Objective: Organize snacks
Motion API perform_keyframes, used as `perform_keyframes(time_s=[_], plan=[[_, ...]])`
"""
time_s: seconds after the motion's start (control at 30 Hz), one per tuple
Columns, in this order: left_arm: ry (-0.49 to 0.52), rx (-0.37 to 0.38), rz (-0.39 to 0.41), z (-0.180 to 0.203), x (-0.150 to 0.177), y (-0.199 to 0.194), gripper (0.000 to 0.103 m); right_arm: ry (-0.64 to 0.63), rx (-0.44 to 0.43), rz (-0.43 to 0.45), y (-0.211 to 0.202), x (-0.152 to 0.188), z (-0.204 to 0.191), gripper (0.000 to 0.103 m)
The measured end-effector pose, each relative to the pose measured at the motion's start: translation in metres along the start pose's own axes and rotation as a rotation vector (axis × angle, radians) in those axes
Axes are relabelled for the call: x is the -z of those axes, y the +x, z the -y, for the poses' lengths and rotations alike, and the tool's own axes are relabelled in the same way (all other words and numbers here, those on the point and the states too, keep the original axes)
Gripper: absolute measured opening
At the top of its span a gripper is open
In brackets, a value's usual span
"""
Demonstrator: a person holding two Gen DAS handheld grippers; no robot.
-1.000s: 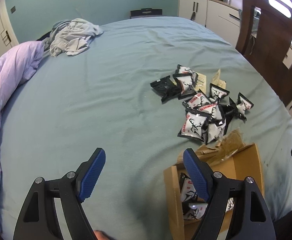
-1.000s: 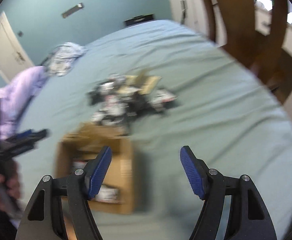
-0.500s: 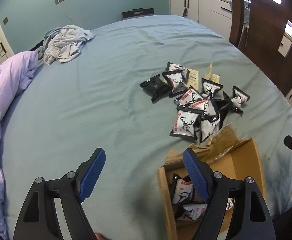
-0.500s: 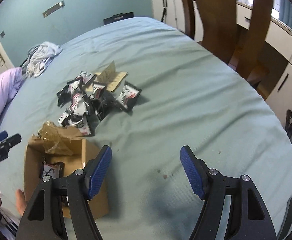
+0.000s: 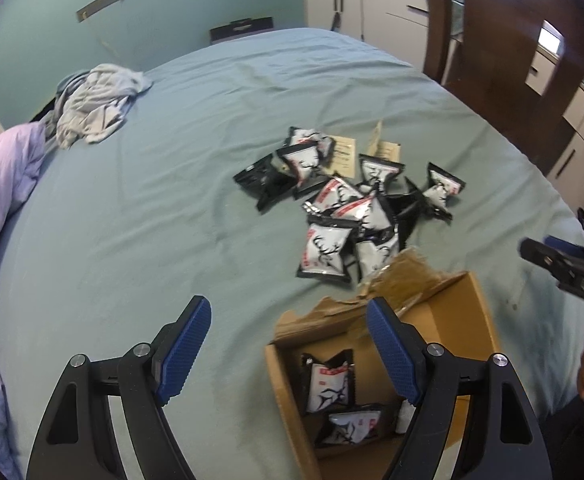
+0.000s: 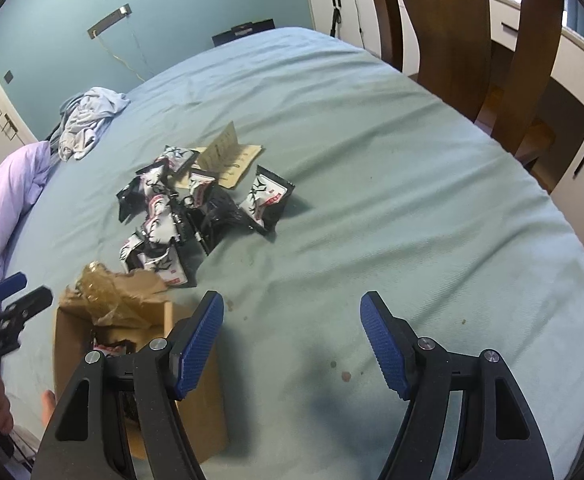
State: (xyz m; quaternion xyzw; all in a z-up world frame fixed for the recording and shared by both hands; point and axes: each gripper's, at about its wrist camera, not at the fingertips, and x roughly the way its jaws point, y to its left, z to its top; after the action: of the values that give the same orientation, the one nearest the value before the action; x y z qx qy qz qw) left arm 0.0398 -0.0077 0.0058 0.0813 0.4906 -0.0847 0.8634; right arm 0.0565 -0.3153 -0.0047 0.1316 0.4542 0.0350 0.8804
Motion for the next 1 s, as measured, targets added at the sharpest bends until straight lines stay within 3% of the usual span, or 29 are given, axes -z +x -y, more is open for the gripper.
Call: perform_keyframes(time_s=[0.4,0.67,0.87,1.0], plan=[[0.033,0.02,-0.004,0.007,-0.006,0.004,0.081,0.02,0.018,-0.004,0.06,-0.041,-0.007,0.07],[0.027,0.057,-0.015,0.009,-0.009,0.006,0.081,0.056,-0.022,0.018,0.1,-0.064,-0.006,0.07],[0.028,0.071,-0.016,0.01,-0.009,0.007,0.081,-0.045,0.003,0.028,0.128,-0.074,-0.026,0.07],[0.02,0.073,-0.02,0.008,-0.012,0.01,0.081,-0.058,0.009,-0.019,0.154,-0.078,-0.03,0.069]])
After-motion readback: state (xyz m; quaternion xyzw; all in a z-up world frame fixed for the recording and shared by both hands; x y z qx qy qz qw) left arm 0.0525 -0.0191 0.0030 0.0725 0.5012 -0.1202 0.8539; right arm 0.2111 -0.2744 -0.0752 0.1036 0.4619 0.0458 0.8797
